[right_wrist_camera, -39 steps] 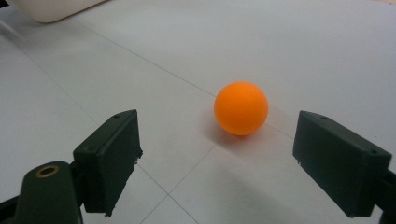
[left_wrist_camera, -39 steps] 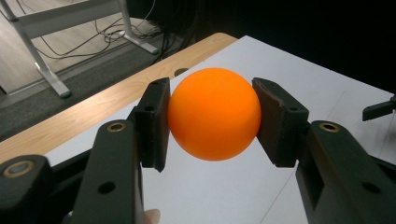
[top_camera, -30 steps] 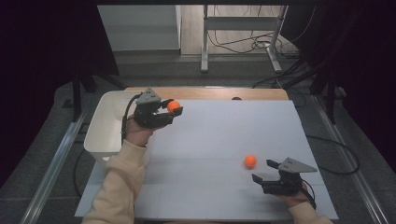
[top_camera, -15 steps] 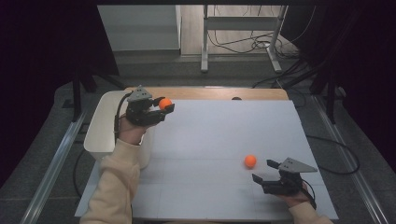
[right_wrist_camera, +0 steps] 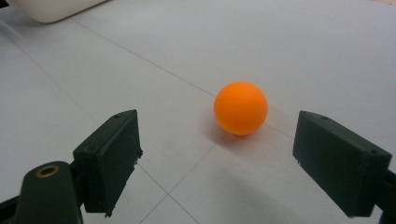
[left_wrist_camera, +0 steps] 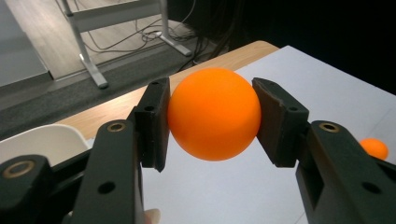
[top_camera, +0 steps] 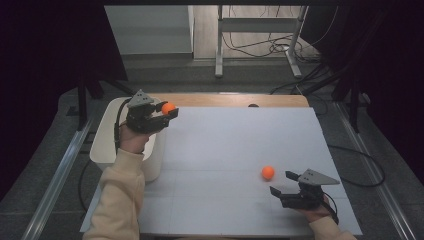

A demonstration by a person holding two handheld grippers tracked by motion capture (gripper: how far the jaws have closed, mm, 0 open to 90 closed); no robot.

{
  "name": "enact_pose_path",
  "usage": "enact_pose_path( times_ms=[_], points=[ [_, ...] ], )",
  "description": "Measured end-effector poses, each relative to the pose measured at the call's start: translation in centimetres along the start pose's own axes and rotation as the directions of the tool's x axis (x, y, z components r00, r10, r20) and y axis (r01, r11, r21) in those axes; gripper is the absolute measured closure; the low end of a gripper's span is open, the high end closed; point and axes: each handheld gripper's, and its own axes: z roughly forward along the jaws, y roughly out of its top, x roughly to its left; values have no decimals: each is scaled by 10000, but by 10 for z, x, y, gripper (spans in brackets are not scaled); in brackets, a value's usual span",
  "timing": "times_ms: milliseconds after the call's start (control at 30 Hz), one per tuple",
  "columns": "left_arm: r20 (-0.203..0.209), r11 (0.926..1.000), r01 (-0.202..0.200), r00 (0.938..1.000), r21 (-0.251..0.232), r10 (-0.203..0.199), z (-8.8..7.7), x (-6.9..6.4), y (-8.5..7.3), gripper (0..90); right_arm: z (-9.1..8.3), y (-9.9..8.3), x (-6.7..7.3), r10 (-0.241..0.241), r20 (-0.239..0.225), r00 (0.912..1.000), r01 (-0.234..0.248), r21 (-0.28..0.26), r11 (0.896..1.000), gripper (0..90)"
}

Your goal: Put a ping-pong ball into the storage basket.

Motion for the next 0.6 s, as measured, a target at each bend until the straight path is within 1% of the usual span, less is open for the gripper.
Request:
enact_pose_path(
  times_ms=[200, 267, 400, 600],
  points=[
    [-191, 9999, 129, 9997, 33, -129, -1, 6, -2, 498, 0, 0, -1, 26, -11, 10000, -26, -37, 10000, 154],
    [-374, 9999, 113, 9992, 81, -110, -2, 8, -2, 498, 0, 0, 0, 0, 10, 10000, 0, -4, 10000, 154],
    [-590, 9999, 142, 9982, 80, -137, -6, 12, -3, 498, 0, 0, 0, 22, 4, 10000, -22, -31, 10000, 154],
    [-749, 9995, 316, 9967, 52, -311, -8, 18, -5, 498, 0, 0, 0, 19, -5, 10000, -19, -28, 10000, 155]
  ],
)
